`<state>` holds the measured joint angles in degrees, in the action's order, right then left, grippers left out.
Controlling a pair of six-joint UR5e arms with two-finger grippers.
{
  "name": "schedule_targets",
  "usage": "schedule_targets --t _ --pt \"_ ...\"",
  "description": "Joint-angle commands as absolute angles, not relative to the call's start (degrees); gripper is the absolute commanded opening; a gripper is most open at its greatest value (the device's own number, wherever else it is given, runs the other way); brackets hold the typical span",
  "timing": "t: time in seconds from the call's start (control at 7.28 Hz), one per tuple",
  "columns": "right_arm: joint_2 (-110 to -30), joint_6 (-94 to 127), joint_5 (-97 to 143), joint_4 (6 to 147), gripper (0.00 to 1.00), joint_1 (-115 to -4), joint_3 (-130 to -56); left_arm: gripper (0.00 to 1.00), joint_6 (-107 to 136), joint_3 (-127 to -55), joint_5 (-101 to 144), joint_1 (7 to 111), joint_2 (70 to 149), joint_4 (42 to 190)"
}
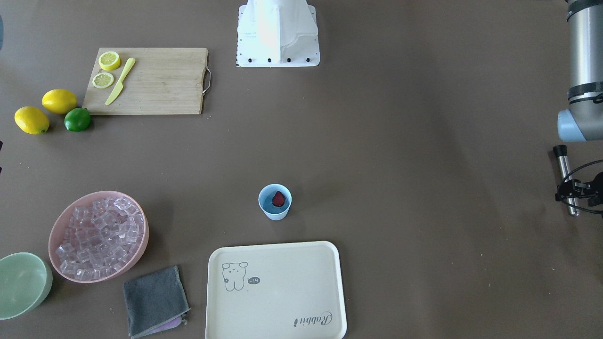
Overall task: Mash ice and strawberries in cup
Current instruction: 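Grasp the metal pestle from the white wire rack with the left gripper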
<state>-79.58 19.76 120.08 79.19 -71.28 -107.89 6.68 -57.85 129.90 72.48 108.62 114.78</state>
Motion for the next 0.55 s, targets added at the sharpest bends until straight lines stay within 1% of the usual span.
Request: schedule_targets --t 0.0,0.27,0.41 --pt "-79.4 19.6 119.2 79.2 1.0 -71.3 -107.9 0.87 6.7 -57.4 129.9 72.3 108.5 114.9" --pt "-79.2 19.5 118.7 79.1 1.0 -71.1 -108.0 0.86 6.7 -56.7 129.9 71.5 108.2 115.5" --pt "-79.3 19.7 118.6 77.8 1.0 -71.0 -107.9 0.77 6.7 -56.1 129.9 71.3 108.1 116.2"
